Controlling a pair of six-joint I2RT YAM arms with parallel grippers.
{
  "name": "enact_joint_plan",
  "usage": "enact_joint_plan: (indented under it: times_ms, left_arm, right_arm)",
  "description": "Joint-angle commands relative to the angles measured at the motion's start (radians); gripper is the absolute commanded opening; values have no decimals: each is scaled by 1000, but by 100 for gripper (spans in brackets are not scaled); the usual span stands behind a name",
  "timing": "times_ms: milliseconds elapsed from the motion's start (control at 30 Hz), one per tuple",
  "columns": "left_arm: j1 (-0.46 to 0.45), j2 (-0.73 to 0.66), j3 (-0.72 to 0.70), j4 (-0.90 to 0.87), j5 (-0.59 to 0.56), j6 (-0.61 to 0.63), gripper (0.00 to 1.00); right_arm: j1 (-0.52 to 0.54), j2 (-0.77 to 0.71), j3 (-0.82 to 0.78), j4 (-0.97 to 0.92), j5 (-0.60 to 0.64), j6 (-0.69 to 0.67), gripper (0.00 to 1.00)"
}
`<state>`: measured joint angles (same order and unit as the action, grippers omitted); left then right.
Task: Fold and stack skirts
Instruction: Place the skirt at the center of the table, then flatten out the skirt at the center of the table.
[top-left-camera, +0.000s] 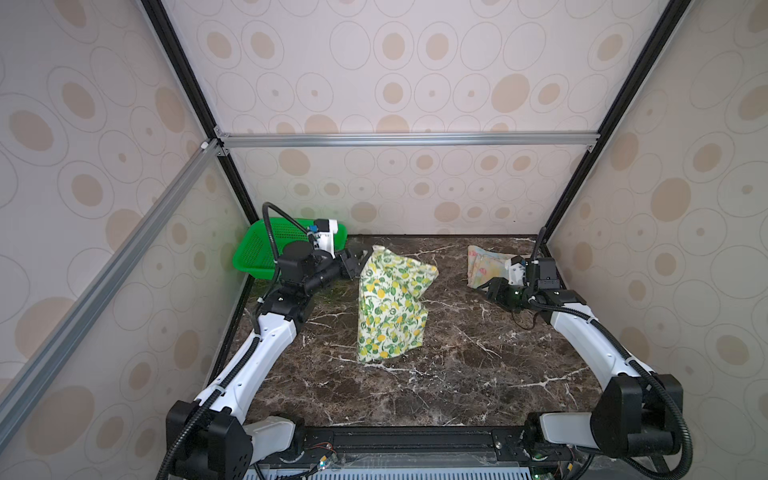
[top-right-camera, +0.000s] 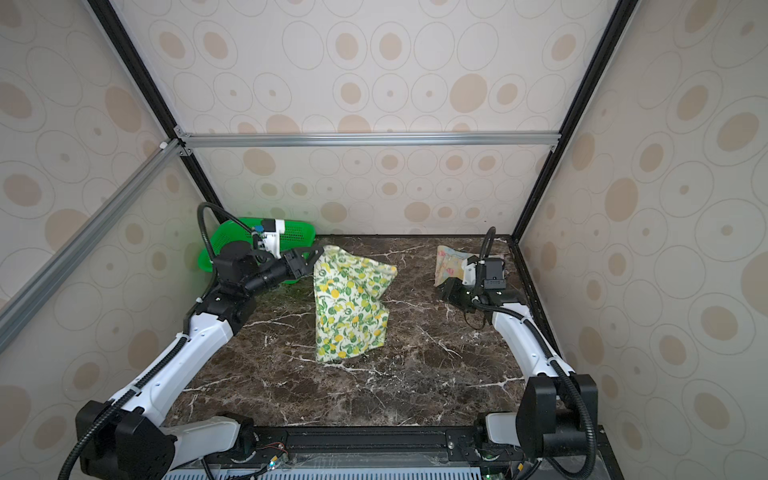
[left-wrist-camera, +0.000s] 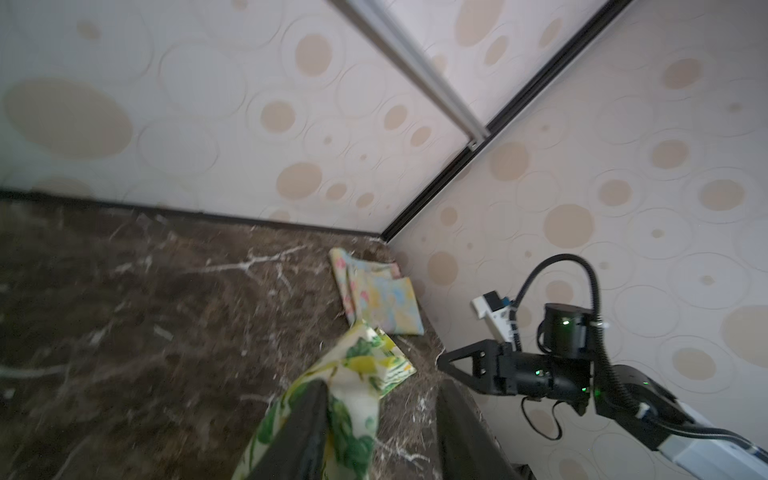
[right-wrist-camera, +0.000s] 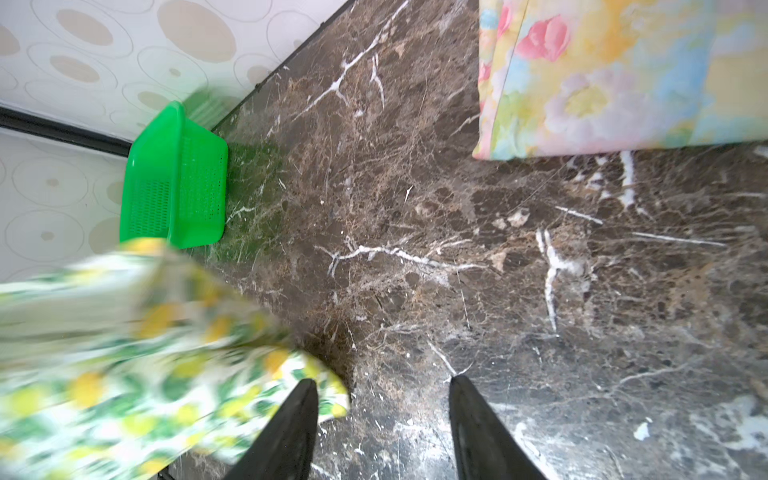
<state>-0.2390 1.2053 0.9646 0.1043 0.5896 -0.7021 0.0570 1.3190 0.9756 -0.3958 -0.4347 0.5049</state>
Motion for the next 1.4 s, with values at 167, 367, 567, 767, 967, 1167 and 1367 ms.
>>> enact_joint_plan:
  times_ms: [167, 367, 567, 767, 967, 1167, 1367]
  left_arm:
    - [12, -115, -143, -247, -295, 68, 84]
    - [-23, -179, -344, -264, -241, -25, 78]
    - [-98, -261, -487, -335, -269, -87, 74]
    - [-136, -296, -555, -423, -258, -95, 73]
    - [-157, -236, -564, -369, -246, -99, 72]
    - [-212, -96, -543, -321, -274, -84, 66]
    - [-224, -65, -554, -278, -332, -109, 58]
  right_arm:
    - [193, 34, -17, -48, 130, -31, 58]
    - [392, 153, -41, -35, 189, -27, 62]
    - [507, 201, -80, -71, 238, -6, 62]
    - [612, 166, -147, -91, 247, 46, 67]
    - [655, 199, -164, -49, 236, 95, 64]
    - [668, 250, -149, -30, 235, 113, 57]
    - [677, 272, -148, -8, 218, 130, 53]
